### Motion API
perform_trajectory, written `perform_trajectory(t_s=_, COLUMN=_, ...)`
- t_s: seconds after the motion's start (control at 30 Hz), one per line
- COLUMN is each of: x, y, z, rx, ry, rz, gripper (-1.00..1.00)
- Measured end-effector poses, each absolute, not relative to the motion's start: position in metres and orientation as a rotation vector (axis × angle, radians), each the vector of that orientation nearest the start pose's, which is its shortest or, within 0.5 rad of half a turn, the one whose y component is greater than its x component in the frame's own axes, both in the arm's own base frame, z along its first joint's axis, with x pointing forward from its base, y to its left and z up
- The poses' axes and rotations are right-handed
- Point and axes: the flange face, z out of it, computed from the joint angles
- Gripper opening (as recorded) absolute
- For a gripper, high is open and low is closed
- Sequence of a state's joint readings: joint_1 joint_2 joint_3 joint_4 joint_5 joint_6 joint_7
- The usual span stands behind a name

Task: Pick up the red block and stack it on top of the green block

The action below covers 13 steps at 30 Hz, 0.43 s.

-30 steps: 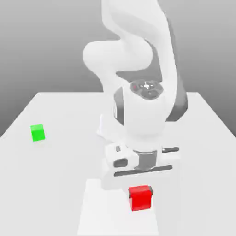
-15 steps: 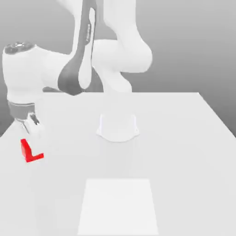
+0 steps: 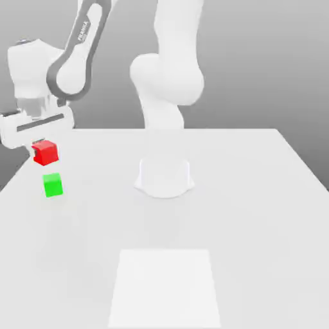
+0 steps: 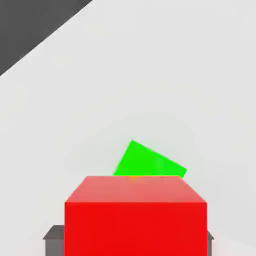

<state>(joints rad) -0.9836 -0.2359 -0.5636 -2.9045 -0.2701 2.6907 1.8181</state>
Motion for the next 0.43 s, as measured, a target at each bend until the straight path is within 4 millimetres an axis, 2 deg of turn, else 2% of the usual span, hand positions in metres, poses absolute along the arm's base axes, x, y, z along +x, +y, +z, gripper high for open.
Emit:
perform_trajectory(t_s=0.37, x=0.031, y=-0.339, z=0.185, rx=-0.040, ry=3.135, rz=-0.002, gripper=-1.00)
perform_trajectory(t_s=0.4, x=0.031, y=-0.338, z=0.181, rx=-0.041, ry=3.138, rz=-0.002, gripper=1.00)
perform_trajectory(t_s=0.43, x=0.031, y=-0.338, z=0.181, rx=-0.040, ry=3.138, rz=-0.002, gripper=1.00)
